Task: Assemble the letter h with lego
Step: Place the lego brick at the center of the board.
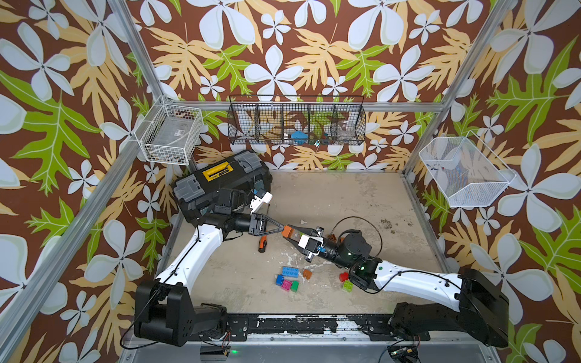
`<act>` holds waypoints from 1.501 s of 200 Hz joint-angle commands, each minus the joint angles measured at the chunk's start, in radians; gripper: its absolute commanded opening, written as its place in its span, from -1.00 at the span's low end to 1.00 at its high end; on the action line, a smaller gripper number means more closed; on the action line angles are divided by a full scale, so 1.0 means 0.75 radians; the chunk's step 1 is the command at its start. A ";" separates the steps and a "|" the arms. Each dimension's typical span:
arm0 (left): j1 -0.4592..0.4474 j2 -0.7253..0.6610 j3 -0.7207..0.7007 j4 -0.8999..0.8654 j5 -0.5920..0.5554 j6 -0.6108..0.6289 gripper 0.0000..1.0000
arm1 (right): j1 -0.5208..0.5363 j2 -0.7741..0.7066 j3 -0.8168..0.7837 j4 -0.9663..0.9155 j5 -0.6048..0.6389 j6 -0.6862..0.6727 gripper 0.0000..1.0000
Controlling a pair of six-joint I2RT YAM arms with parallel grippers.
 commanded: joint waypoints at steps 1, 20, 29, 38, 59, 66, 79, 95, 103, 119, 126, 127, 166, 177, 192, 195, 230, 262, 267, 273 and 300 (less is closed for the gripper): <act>-0.016 -0.002 0.003 0.000 0.150 0.039 0.50 | -0.001 0.012 0.021 0.004 -0.028 -0.010 -0.54; -0.016 -0.009 0.005 -0.005 0.213 0.057 0.50 | -0.003 0.015 0.014 0.001 -0.040 -0.009 -0.54; -0.017 -0.013 0.005 -0.008 0.210 0.062 0.51 | -0.002 0.014 0.007 0.002 -0.040 -0.012 -0.54; -0.018 -0.019 0.005 -0.008 0.204 0.064 0.59 | -0.003 0.012 -0.001 0.002 -0.037 -0.011 -0.54; -0.017 -0.026 0.002 -0.014 0.173 0.070 0.74 | -0.003 -0.007 -0.036 0.024 -0.039 -0.018 -0.54; -0.018 -0.027 0.000 -0.014 0.164 0.073 0.74 | -0.004 -0.013 -0.047 0.025 -0.044 -0.024 -0.53; -0.016 -0.028 -0.001 -0.014 0.157 0.073 0.74 | -0.008 -0.023 -0.062 0.016 -0.046 -0.032 -0.53; -0.018 -0.027 -0.002 -0.014 0.171 0.081 0.73 | -0.012 -0.029 -0.081 0.001 -0.051 -0.057 -0.53; -0.016 -0.029 -0.003 -0.014 0.175 0.084 0.74 | -0.020 -0.032 -0.095 0.016 -0.051 -0.054 -0.53; -0.018 -0.030 -0.002 -0.015 0.174 0.096 0.74 | -0.039 -0.033 -0.121 0.065 -0.054 -0.023 -0.53; -0.017 -0.031 -0.004 -0.018 0.168 0.101 0.73 | -0.047 -0.032 -0.131 0.087 -0.054 -0.010 -0.52; -0.017 -0.031 -0.004 -0.018 0.167 0.102 0.74 | -0.048 -0.031 -0.133 0.089 -0.054 -0.008 -0.52; -0.017 -0.029 -0.011 -0.023 0.117 0.108 0.66 | -0.055 0.003 -0.098 0.104 -0.103 0.008 -0.52; -0.017 -0.027 -0.011 -0.021 0.110 0.107 0.60 | -0.055 0.021 -0.075 0.104 -0.128 0.011 -0.51; -0.020 -0.025 -0.012 -0.017 0.081 0.095 0.55 | -0.055 0.045 -0.053 0.117 -0.159 0.021 -0.51; -0.018 -0.025 -0.012 -0.017 0.076 0.090 0.55 | -0.055 0.049 -0.049 0.121 -0.164 0.024 -0.51; -0.026 -0.026 -0.015 -0.015 0.101 0.085 0.32 | -0.055 0.113 -0.021 0.170 -0.175 0.041 -0.49; -0.028 -0.025 -0.018 -0.017 0.151 0.090 -0.13 | -0.055 0.153 -0.019 0.213 -0.157 0.050 -0.46; -0.028 -0.024 -0.020 -0.017 0.152 0.089 -0.18 | -0.055 0.157 -0.017 0.218 -0.154 0.055 -0.45; -0.028 -0.024 -0.021 -0.017 0.153 0.089 -0.23 | -0.055 0.162 -0.019 0.228 -0.145 0.059 -0.45; -0.031 -0.021 -0.025 -0.017 0.153 0.093 -0.24 | -0.060 0.178 -0.016 0.260 -0.130 0.075 -0.44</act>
